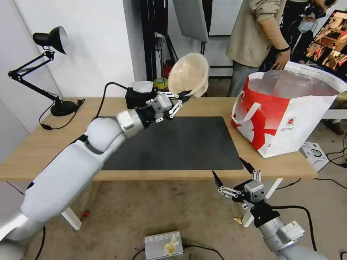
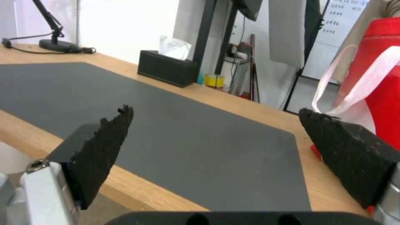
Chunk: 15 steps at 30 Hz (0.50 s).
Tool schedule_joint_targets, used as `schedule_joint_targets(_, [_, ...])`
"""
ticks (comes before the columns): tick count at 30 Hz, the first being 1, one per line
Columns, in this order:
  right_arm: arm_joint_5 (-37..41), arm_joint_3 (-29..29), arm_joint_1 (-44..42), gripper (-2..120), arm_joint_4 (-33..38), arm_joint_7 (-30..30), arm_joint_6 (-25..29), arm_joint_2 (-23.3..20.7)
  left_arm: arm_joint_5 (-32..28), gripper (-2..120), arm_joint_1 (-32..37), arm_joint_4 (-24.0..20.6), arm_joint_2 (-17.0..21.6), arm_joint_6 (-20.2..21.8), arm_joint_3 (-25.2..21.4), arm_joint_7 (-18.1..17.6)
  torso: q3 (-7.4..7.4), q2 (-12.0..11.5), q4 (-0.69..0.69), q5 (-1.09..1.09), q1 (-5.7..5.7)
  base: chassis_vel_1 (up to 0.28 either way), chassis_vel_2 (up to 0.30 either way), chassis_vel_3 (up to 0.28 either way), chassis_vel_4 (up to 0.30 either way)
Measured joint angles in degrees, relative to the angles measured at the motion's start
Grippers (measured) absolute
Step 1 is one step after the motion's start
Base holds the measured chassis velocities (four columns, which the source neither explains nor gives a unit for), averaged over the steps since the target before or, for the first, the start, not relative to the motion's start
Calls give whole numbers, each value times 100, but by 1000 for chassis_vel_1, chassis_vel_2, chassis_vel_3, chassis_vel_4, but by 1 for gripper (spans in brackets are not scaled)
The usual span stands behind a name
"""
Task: Pick up the trash from the table and place it into the takeout bag.
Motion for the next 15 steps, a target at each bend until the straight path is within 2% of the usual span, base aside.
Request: schedule_joint_targets(15, [0, 0, 0, 100, 0, 0, 0, 0, 539, 0, -660, 478, -550, -70, 444, -88, 0, 0, 0, 0, 0, 0, 0, 0, 0])
